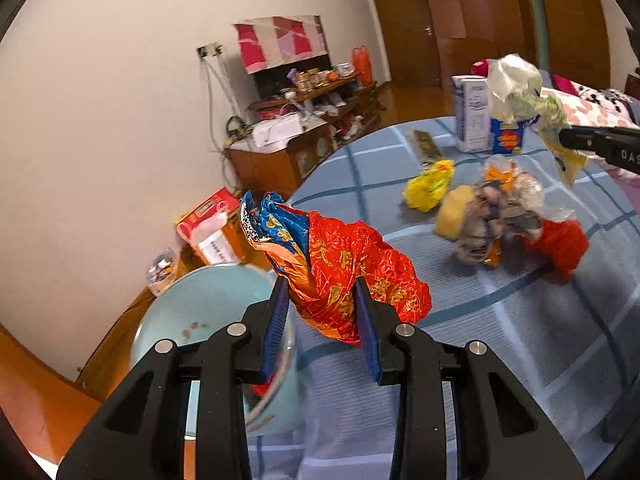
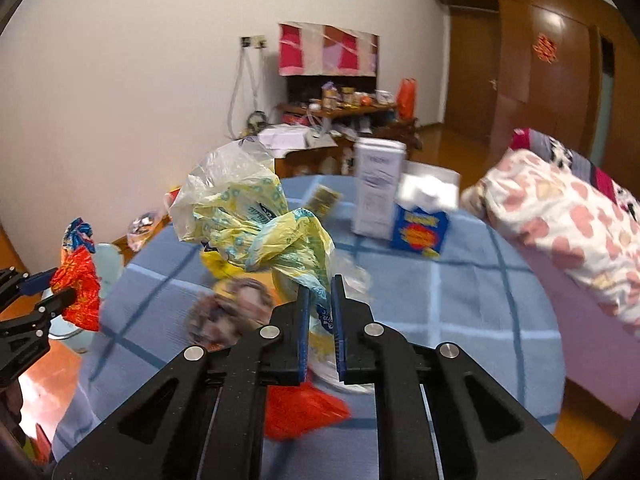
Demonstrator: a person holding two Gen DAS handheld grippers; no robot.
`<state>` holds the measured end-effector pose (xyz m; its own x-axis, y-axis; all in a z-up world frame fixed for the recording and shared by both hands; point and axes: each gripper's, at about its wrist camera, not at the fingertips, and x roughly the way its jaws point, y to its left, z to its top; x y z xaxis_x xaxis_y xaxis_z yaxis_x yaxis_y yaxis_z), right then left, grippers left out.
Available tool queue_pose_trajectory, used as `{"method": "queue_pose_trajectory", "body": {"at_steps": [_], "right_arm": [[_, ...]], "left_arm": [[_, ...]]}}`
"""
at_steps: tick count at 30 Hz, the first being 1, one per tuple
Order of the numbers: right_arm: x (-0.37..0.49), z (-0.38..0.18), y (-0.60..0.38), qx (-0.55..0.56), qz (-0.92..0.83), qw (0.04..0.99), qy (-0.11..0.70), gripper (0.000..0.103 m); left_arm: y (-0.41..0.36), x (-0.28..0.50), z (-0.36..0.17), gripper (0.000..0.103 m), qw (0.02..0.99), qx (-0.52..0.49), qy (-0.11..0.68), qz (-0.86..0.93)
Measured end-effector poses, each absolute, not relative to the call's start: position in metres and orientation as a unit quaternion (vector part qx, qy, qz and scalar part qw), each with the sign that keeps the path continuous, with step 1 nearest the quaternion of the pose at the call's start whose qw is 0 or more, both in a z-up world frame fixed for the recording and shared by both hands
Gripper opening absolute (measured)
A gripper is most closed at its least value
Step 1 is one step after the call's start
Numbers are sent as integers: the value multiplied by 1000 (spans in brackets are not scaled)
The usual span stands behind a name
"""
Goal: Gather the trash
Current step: 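Carry the red-and-blue wrapper and yellow bag over the light-blue bucket with both tools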
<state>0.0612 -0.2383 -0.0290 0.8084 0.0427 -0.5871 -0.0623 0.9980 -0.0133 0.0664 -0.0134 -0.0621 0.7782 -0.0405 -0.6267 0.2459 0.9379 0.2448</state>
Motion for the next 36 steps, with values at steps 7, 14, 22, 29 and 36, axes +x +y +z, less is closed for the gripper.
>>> {"method": "queue_pose_trajectory", "body": {"at_steps": [7, 14, 22, 29, 36], "right_arm": [[81, -33, -180, -46, 86, 949, 299, 11], [95, -44, -128, -73, 128, 941, 303, 11], [111, -53, -90, -91, 161, 932, 313, 11], [126, -64, -66, -104, 177, 921, 331, 11], [132, -72, -47, -116, 190, 914, 339, 11]], "left_arm": [[26, 70, -63, 33, 932, 145, 331, -27], [61, 73, -62, 33, 933, 135, 332, 13], [88, 79, -67, 33, 931, 122, 342, 40], [106, 89, -78, 33, 925, 107, 360, 52], [119, 94, -85, 34, 923, 102, 367, 63]]}}
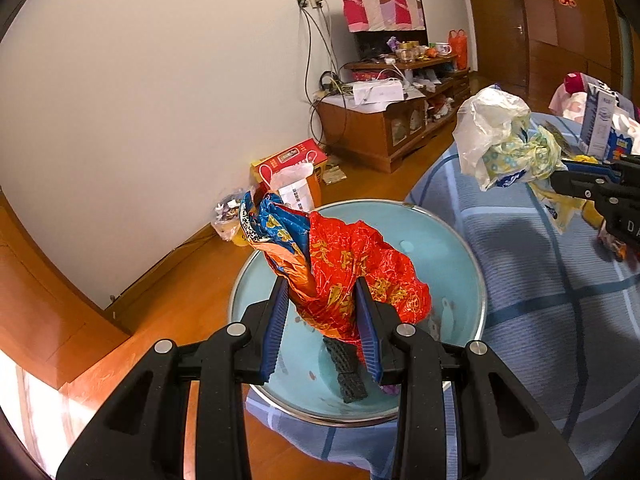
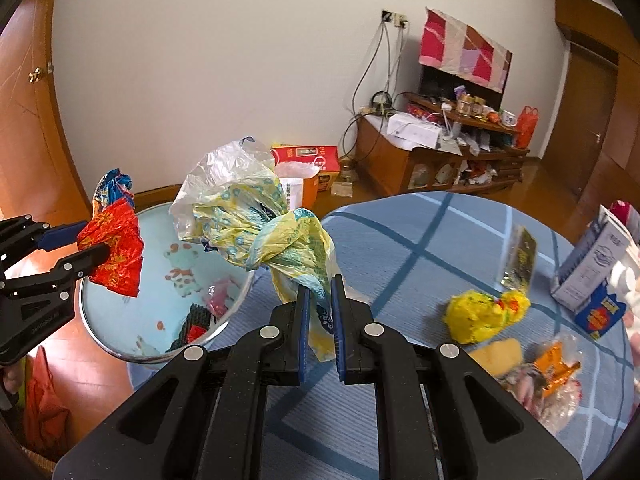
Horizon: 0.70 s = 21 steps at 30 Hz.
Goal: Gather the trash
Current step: 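Carry the red-and-blue wrapper and yellow bag over the light-blue bucket with both tools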
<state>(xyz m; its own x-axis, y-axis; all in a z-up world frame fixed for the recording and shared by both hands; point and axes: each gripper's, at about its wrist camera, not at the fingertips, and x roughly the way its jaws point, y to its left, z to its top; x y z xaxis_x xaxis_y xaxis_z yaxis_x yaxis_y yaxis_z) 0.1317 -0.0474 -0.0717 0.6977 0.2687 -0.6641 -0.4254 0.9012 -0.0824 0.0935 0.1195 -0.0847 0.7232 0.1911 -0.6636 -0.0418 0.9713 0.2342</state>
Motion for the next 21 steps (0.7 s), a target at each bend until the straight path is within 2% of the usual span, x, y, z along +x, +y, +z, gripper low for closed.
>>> {"method": "queue_pose_trajectory", "body": {"at_steps": [21], "right_arm": [[137, -83, -15, -131, 214, 903, 349, 11]], "left_arm": [[123, 103, -92, 34, 919, 91, 376, 73]]}}
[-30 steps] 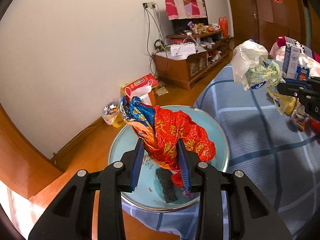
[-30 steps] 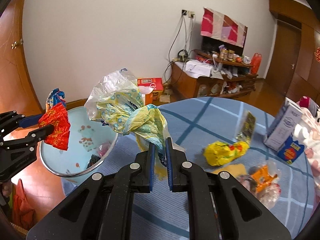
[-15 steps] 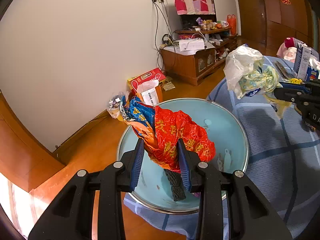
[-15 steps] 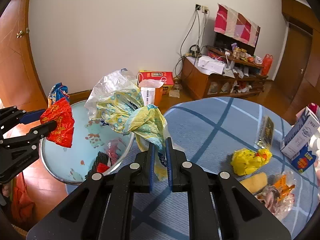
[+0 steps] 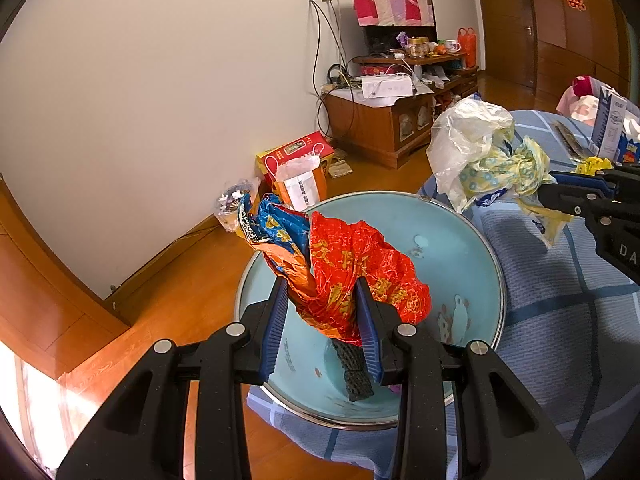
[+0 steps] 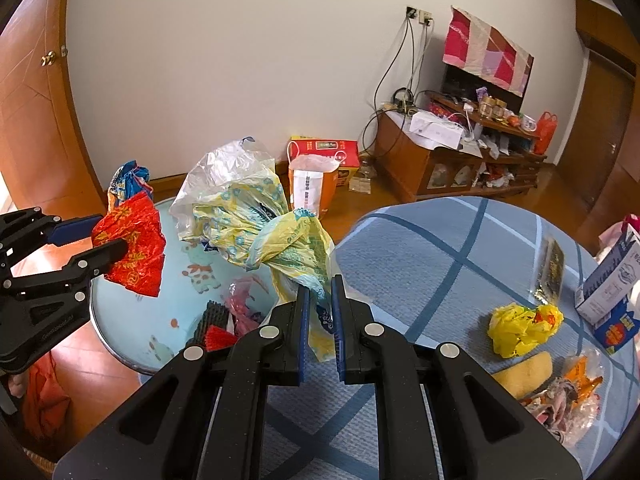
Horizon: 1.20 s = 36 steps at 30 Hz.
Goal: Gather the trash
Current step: 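Carry the red-and-blue wrapper and yellow bag over the light-blue bucket with both tools, then open both tools to drop the wrapper and yellow bag into the bucket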
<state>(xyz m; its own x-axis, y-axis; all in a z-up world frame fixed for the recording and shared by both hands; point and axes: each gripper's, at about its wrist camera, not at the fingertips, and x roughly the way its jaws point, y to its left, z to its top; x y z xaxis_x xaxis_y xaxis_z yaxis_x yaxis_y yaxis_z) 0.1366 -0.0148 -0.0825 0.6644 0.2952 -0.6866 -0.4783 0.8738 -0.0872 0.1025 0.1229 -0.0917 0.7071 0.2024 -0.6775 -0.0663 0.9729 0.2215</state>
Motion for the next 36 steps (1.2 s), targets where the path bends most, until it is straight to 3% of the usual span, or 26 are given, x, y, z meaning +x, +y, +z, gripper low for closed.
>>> {"method": "queue_pose_trajectory", "body": {"at_steps": [36], "right_arm": [[137, -89, 1, -145, 228, 894, 357, 12]], "left_arm": [[126, 103, -94, 35, 918, 89, 378, 76]]}}
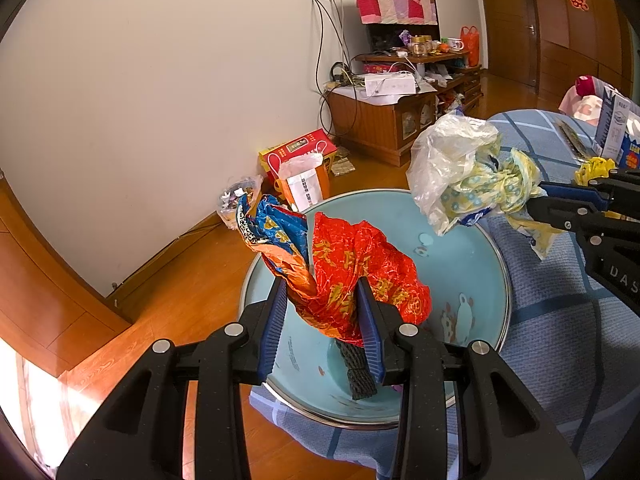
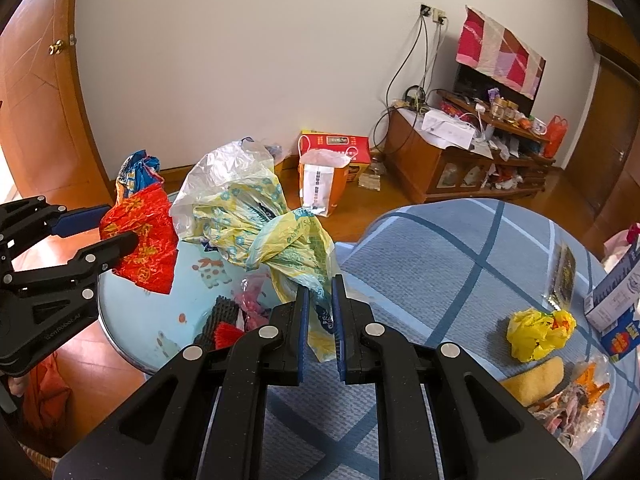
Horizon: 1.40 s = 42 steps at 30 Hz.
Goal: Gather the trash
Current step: 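Open both tools to drop the wrapper and yellow bag into the bucket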
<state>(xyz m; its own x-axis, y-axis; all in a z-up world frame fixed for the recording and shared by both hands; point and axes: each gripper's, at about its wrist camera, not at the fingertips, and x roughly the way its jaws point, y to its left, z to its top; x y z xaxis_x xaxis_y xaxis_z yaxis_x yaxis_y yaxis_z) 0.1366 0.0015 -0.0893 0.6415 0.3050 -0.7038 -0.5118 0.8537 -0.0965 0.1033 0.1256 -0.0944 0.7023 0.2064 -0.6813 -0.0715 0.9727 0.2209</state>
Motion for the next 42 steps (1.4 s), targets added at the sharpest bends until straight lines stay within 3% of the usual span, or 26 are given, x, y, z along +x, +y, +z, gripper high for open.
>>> {"method": "queue_pose_trajectory", "body": {"at_steps": [10, 12, 24, 27, 42], "right_arm": [[137, -90, 7, -147, 232, 892, 359, 13], [138, -91, 7, -147, 235, 891, 359, 14], [135, -93, 9, -140, 245, 888, 362, 41], [135, -92, 9, -139, 246, 888, 363, 42], [131, -91, 4, -131, 245, 890, 362, 44]], "left_arm": [[127, 105, -98, 37, 916, 89, 384, 76], [126, 106, -98, 43, 916, 90, 384, 78], [125, 102, -100, 67, 915, 93, 383, 85], [127, 102, -99, 72, 915, 92, 382, 90], [127, 102, -99, 77, 914, 94, 382, 96]]}}
